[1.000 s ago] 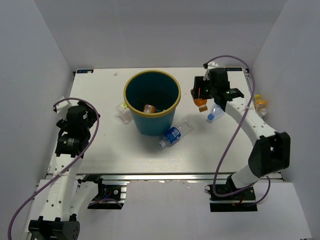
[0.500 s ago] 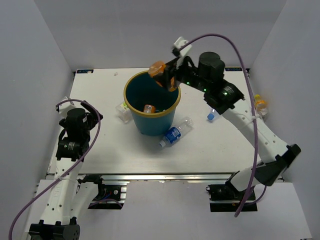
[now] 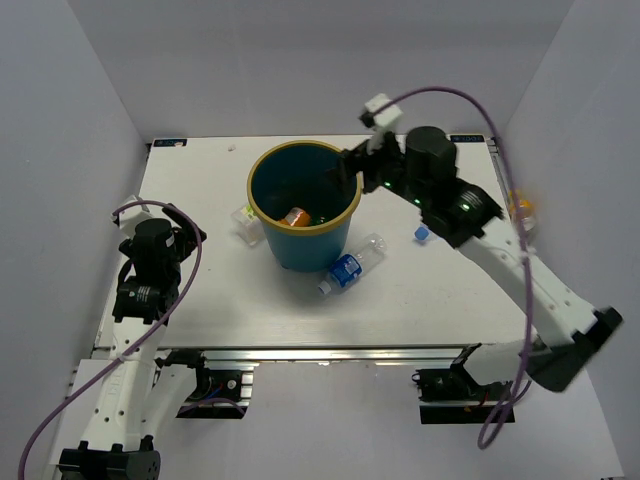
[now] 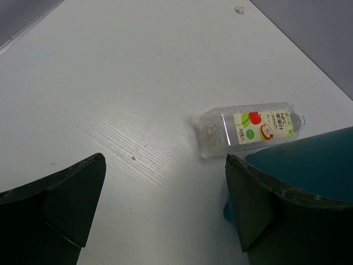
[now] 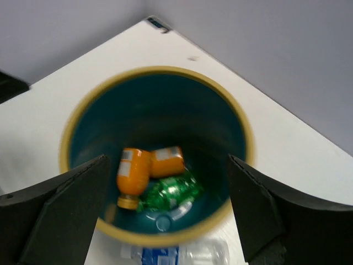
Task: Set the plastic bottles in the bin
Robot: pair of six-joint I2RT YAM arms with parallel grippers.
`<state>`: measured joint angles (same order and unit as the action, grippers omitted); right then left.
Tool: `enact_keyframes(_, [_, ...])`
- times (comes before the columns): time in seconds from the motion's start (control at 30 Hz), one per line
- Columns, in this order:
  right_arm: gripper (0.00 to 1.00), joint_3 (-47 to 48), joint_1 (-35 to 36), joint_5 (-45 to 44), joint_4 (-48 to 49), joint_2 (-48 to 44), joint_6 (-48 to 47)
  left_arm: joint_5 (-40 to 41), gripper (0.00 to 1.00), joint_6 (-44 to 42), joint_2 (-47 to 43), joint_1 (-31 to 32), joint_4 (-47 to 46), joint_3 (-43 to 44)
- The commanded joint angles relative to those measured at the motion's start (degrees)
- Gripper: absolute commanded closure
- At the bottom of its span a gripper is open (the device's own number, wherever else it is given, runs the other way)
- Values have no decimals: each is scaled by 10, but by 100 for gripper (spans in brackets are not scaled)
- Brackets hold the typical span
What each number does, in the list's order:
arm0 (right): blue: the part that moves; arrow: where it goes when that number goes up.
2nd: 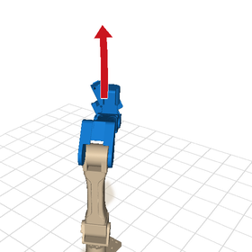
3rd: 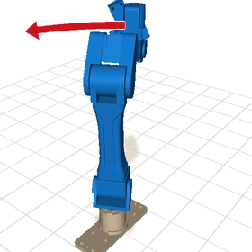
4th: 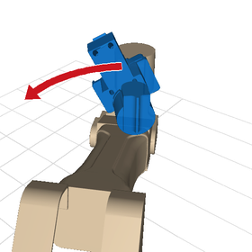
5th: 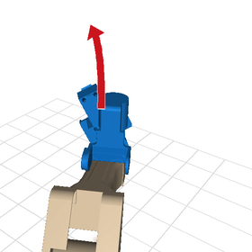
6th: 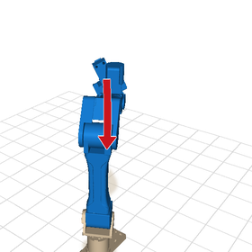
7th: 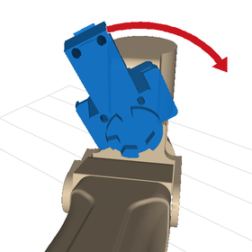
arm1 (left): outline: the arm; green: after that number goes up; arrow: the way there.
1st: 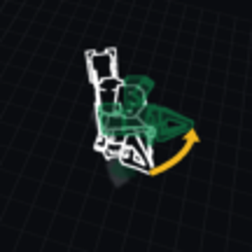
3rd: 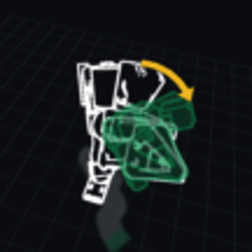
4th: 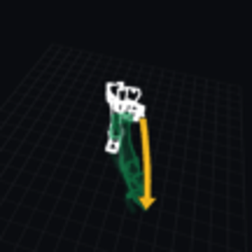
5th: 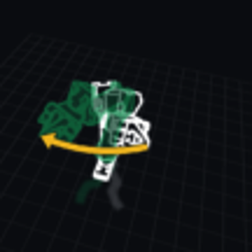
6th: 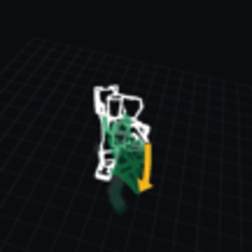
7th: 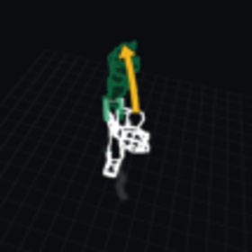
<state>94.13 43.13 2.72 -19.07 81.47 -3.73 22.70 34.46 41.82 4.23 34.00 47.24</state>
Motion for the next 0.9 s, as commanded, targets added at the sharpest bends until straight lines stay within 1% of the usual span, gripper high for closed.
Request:
enact_keyframes(0.0, [11, -74, -22, -154, 30, -110, 85, -6, 2, -6, -10, -3, -10, -4])
enact_keyframes(0.03, [11, -120, -35, -192, 26, -131, 121, -6, 2, -7, -10, -2, -10, -4])
enact_keyframes(0.07, [10, -141, -45, -203, 19, -170, 141, -7, 2, -6, -9, -2, -10, -5])
enact_keyframes(0.1, [11, -158, -72, -211, 6, -187, 164, -8, 2, -6, -9, -2, -10, -5])
enact_keyframes(0.13, [11, -184, -90, -215, -11, -202, 208, -9, 2, -6, -9, -3, -10, -6])
enact_keyframes(0.17, [11, -196, -109, -215, -55, -225, 234, -11, 2, -6, -8, -2, -10, -6])
enact_keyframes(0.2, [11, -206, -149, -215, -78, -231, 260, -13, 2, -6, -7, -3, -11, -6])
enact_keyframes(0.23, [11, -231, -166, -207, -102, -236, 299, -14, 2, -6, -7, -3, -11, -5])
enact_keyframes(0.27, [11, -245, -181, -207, -138, -241, 317, -14, 2, -5, -7, -2, -11, -4])
enact_keyframes(0.3, [11, -263, -195, -207, -147, -243, 335, -15, 2, -5, -7, -3, -13, -4])
enact_keyframes(0.33, [11, -306, -197, -193, -147, -245, 362, -16, 2, -4, -7, -3, -15, -4])
enact_keyframes(0.43, [11, -383, -197, -120, -86, -252, 401, -18, 2, -2, -7, -3, -19, -6])
enact_keyframes(0.47, [11, -434, -197, -110, -62, -254, 432, -18, 2, -1, -8, -2, -18, -6])
enact_keyframes(0.5, [11, -458, -197, -100, -5, -253, 444, -19, 2, 2, -6, -3, -17, -5])
enact_keyframes(0.53, [11, -479, -197, -83, 27, -249, 455, -19, 2, 3, -7, -3, -17, -6])
enact_keyframes(0.6, [11, -510, -195, -76, 85, -234, 477, -17, 2, 3, -8, -3, -15, -9])
enact_keyframes(0.7, [11, -507, -189, -81, 119, -177, 485, -10, 2, 4, -14, -3, -7, -11])
enact_keyframes(0.73, [11, -498, -188, -77, 111, -135, 491, -8, 2, 4, -18, -3, -8, -14])
enact_keyframes(0.8, [11, -487, -176, -63, 122, -98, 501, -11, 2, 4, -24, -3, -15, -18])
enact_keyframes(0.87, [11, -489, -163, -59, 165, -56, 520, -19, 2, -1, -26, -3, -20, -20])
